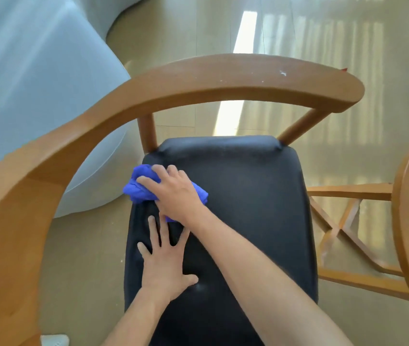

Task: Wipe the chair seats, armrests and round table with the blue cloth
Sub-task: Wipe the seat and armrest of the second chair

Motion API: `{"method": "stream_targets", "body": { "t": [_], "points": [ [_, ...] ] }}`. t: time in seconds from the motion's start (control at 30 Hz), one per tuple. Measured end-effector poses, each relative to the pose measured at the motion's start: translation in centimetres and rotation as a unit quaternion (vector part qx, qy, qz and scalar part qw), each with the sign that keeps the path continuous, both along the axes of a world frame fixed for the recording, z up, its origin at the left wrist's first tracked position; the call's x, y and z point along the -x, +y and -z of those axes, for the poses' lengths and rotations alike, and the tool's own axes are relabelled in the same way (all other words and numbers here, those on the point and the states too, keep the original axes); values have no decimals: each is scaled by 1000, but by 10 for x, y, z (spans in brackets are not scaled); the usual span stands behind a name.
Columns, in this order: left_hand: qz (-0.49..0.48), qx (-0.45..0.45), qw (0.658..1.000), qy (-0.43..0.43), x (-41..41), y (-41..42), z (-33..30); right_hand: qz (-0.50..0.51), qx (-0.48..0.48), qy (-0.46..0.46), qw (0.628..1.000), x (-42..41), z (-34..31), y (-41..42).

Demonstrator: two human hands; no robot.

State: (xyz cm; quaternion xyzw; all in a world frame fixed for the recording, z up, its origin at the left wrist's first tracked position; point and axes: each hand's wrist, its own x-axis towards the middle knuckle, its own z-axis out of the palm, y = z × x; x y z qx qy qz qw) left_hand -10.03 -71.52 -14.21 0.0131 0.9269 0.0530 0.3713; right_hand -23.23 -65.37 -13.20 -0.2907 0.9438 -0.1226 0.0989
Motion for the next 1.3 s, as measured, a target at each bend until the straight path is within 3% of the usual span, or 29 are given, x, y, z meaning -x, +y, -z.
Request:
{"method": "stream_targets", "body": {
  "t": [0.13, 0.2, 0.27, 0.33, 0.43, 0.57, 0.63, 0.7, 0.73, 0.8, 0.87, 0.97, 1.03, 1.13, 1.2, 1.3],
  "points": [
    [-4, 1, 1000, 30, 3, 1, -1, 221, 2, 59, 973, 27, 2, 129],
    [-8, 1, 999, 35, 2, 2, -2, 356, 11, 37, 934, 23, 2, 195],
    [-10, 2, 999, 41, 0, 2, 0, 488, 40, 14, 872, 12, -1, 219],
    [-17, 2, 999, 48, 0, 2, 1, 528, 22, 21, 849, 0, 1, 202],
    [-16, 4, 999, 51, 2, 0, 1, 414, 17, 33, 909, -46, -2, 153],
    [-20, 1, 999, 47, -2, -1, -3, 128, 17, 17, 991, -184, -8, 144],
    [-21, 3, 999, 49, -1, -1, -4, -27, -37, -8, 999, -230, -14, 175],
    [-22, 6, 999, 49, 1, 1, -4, -178, -97, -30, 979, -231, -20, 205],
    [-21, 8, 999, 49, 2, 2, -5, -227, -84, -27, 970, -216, -21, 217],
    [-22, 11, 998, 51, 3, 5, -4, -206, -37, 18, 978, -164, -22, 230],
    [-23, 16, 998, 56, 4, 6, -3, -29, -8, 80, 996, -90, -19, 231],
    [-26, 11, 998, 56, 5, 7, -2, 281, -31, 63, 957, 4, -13, 223],
    [-20, 14, 998, 50, 7, 6, -3, 363, -28, 37, 931, 21, -7, 200],
    [-16, 3, 1000, 14, 7, 5, -10, 265, 2, 50, 963, -44, -4, 153],
    [-57, -60, 997, 7, 9, -7, -15, 157, 38, 18, 987, -126, -4, 131],
    [-94, -156, 983, -11, 24, -40, -26, -96, 21, -21, 995, -229, -5, 129]
  ]
}}
